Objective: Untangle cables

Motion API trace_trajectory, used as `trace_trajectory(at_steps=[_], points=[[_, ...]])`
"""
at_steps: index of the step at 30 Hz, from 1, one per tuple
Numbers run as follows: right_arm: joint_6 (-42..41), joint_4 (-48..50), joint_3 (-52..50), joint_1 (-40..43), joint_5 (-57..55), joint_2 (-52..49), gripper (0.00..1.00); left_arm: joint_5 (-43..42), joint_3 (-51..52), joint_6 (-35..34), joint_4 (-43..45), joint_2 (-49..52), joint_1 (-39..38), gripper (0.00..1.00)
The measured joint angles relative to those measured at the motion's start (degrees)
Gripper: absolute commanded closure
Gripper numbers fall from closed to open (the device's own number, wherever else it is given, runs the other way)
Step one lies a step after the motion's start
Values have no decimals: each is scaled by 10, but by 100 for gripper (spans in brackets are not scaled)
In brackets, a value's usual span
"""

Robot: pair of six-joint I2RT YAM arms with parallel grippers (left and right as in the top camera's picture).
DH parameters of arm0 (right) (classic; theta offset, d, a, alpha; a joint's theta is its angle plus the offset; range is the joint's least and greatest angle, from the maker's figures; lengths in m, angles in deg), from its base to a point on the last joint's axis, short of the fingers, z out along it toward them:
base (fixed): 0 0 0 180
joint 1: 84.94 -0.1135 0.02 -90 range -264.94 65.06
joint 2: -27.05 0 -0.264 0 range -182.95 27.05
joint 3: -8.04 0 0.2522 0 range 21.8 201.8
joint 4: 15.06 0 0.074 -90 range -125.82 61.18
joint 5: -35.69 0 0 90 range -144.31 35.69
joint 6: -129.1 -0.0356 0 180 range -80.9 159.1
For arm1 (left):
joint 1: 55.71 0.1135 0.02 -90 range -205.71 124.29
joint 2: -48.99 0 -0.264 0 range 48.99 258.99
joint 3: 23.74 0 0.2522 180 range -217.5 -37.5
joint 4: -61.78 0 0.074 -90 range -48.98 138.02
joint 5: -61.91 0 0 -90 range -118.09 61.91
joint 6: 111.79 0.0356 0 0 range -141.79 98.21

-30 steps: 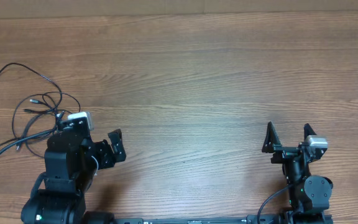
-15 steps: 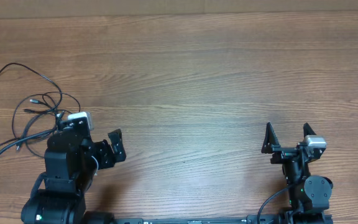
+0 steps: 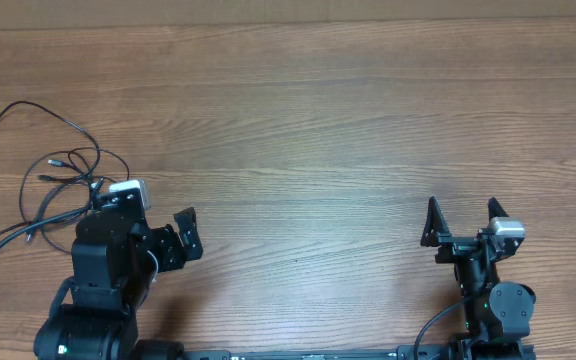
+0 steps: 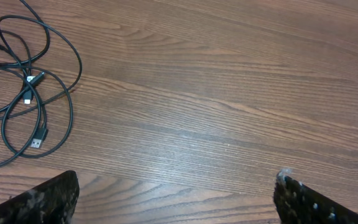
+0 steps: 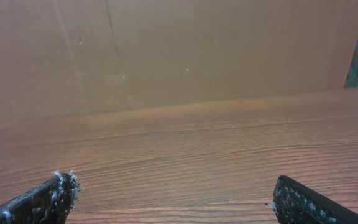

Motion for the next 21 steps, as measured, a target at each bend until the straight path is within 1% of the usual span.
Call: trace_trajectory(at_steps=[9, 12, 16, 21], points=[[0, 0, 0, 0, 0, 0, 0, 0, 1, 0, -4, -5, 0, 0], [0, 0, 0, 0, 0, 0, 0, 0, 18, 0, -1, -30, 0, 1], [0, 0, 0, 0, 0, 0, 0, 0, 88, 0, 64, -88, 0, 1], [0, 0, 0, 0, 0, 0, 0, 0, 217, 0, 177, -176, 0, 1]])
